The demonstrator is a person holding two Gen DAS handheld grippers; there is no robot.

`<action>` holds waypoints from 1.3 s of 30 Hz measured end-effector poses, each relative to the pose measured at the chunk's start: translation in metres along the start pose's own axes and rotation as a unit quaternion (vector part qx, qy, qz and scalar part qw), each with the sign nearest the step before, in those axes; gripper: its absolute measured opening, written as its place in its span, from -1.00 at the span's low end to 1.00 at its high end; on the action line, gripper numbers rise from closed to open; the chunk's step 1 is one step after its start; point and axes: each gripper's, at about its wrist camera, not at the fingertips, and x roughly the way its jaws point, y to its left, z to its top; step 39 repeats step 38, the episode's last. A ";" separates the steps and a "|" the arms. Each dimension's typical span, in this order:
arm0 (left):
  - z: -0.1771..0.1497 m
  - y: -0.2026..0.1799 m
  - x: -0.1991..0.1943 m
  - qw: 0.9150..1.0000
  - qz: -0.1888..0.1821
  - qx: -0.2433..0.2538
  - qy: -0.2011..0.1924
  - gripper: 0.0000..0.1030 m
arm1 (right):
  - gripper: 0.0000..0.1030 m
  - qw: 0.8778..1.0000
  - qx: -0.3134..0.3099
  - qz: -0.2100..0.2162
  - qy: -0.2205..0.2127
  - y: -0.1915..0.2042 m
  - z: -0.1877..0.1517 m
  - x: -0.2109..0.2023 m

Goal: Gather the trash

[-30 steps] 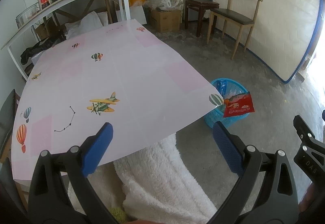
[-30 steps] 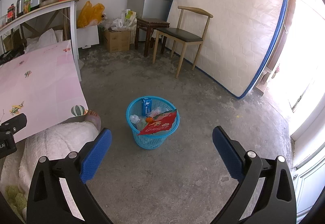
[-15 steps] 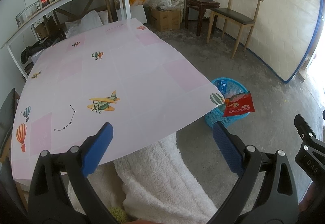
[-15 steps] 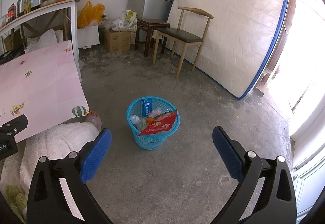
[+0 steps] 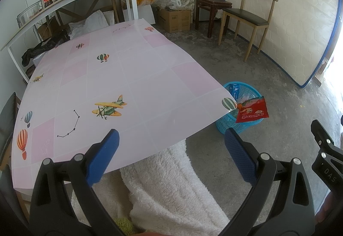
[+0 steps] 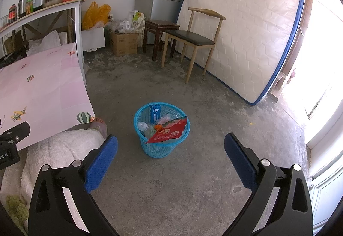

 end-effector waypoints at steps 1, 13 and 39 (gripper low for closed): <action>0.000 0.000 0.000 1.000 0.000 0.000 0.000 0.83 | 0.88 1.000 -0.001 0.000 0.001 -0.001 0.000 0.001; 0.000 0.000 0.000 1.000 -0.001 -0.001 0.000 0.83 | 0.88 1.000 -0.003 0.001 -0.001 0.006 0.005 -0.001; -0.002 -0.002 0.001 1.000 -0.003 -0.005 0.005 0.83 | 0.88 1.000 -0.005 0.002 -0.002 0.011 0.010 -0.001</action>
